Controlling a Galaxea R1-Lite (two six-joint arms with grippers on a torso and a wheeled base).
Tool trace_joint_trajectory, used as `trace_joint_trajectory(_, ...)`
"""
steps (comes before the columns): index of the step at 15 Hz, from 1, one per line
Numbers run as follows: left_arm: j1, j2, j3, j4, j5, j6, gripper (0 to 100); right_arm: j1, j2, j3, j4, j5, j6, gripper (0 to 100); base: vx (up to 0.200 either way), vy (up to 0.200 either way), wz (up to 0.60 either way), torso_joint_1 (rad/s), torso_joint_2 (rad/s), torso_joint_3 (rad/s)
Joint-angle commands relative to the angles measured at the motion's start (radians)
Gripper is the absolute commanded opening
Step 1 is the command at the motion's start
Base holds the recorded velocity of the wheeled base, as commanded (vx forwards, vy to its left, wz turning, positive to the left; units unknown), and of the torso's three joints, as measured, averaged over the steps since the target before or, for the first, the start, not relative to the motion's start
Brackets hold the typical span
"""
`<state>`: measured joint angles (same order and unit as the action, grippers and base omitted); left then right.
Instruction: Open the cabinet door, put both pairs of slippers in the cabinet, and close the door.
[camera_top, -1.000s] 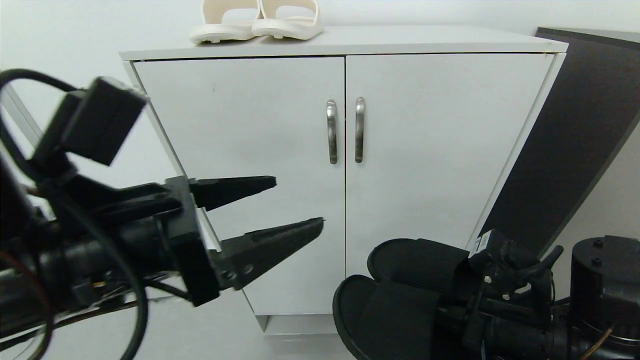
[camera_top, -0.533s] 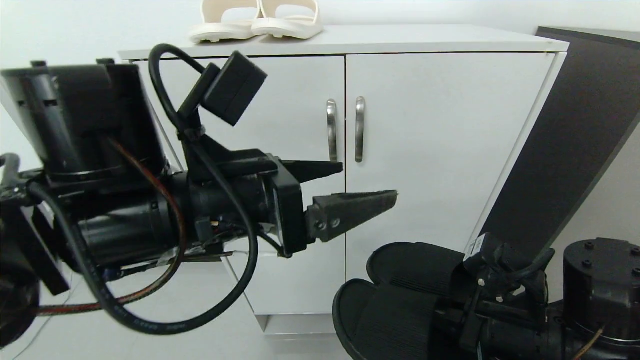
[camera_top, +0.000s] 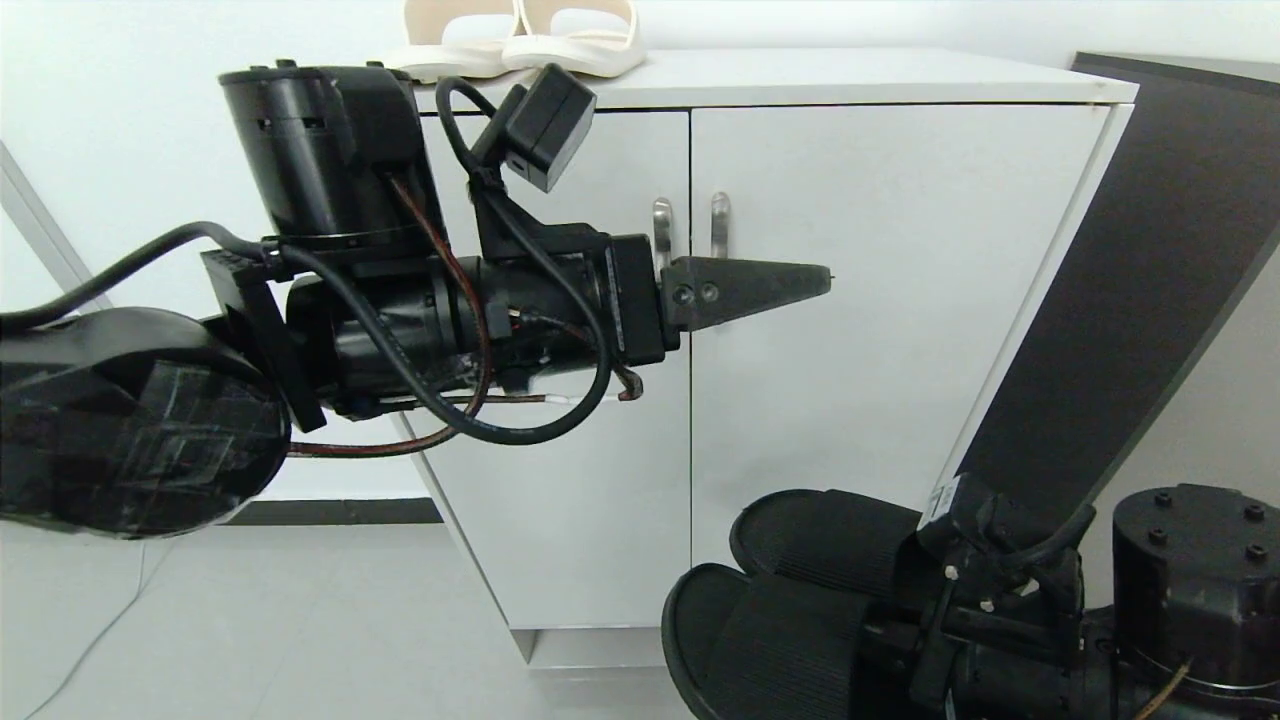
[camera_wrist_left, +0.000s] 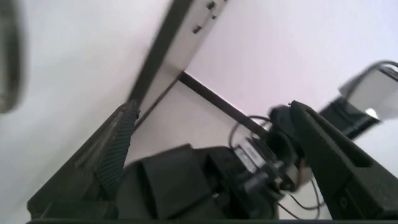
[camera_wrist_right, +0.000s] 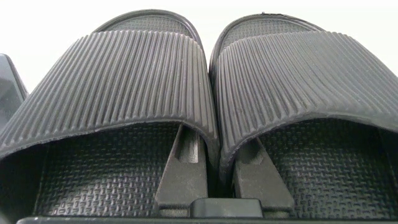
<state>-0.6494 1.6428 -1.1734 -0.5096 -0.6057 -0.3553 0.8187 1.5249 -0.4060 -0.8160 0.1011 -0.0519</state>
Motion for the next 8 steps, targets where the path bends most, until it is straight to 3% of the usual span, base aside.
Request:
trace_joint_trajectory(1,0.010,0.019,-0.029,0.002,0.029,-0.001,100,0.002,0.006,-0.001,0.000,0.000,0.000,0,0.000,0.000,0.00,0.000,0.00,0.000)
trace_joint_trajectory(6,0.004,0.066,-0.084,0.002,0.187,0.003,100,0.003,0.008,-0.001,0.000,0.000,0.000,0,0.000,0.000,0.00,0.000,0.00,0.000)
trace_joint_trajectory(8,0.005,0.080,-0.091,0.002,0.213,0.007,100,0.003,0.006,-0.001,0.000,0.000,0.000,0,0.000,0.000,0.00,0.000,0.00,0.000)
